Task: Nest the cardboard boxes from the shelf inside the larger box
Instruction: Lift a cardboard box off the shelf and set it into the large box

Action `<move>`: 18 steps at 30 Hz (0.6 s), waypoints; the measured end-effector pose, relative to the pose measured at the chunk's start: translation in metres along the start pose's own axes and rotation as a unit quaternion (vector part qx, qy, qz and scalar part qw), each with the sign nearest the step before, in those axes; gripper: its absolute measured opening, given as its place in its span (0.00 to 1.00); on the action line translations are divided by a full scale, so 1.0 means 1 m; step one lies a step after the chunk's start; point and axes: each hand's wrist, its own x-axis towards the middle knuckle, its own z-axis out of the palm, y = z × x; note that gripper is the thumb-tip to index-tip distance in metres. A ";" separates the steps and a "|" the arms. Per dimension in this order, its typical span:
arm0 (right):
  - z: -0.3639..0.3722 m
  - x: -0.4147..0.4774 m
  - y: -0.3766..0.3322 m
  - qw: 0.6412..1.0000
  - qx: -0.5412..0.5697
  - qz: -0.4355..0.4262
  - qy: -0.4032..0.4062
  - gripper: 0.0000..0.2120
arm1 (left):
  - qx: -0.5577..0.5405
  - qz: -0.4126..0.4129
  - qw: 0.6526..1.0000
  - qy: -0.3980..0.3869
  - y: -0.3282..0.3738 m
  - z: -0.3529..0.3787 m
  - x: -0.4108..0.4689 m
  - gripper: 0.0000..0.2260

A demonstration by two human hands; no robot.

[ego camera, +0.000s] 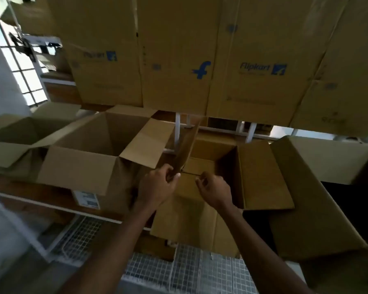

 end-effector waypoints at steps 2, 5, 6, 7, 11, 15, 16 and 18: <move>0.006 0.001 0.015 0.999 -0.018 0.033 -0.037 0.15 | 0.010 -0.011 1.000 -0.025 0.003 0.009 0.007 0.23; 0.019 -0.002 0.037 0.990 -0.047 0.070 -0.110 0.18 | 0.024 -0.042 0.998 -0.048 0.004 0.023 0.014 0.29; 0.020 -0.003 0.041 0.986 -0.058 0.078 -0.133 0.20 | 0.028 -0.051 0.997 -0.057 0.004 0.026 0.016 0.30; 0.024 -0.002 0.047 0.982 -0.070 0.081 -0.154 0.22 | 0.034 -0.057 0.996 -0.064 0.003 0.031 0.019 0.30; 0.032 -0.004 0.058 0.970 -0.066 0.108 -0.209 0.30 | 0.060 -0.063 0.995 -0.054 0.001 0.040 0.026 0.25; 0.043 -0.001 0.059 0.962 -0.081 0.084 -0.248 0.33 | 0.080 -0.045 0.995 -0.044 -0.002 0.045 0.026 0.16; 0.046 -0.001 0.060 0.961 -0.083 0.076 -0.254 0.31 | 0.084 -0.043 0.995 -0.045 -0.003 0.046 0.026 0.16; 0.050 -0.002 0.061 0.959 -0.089 0.058 -0.262 0.26 | 0.090 -0.047 0.994 -0.047 -0.002 0.046 0.025 0.15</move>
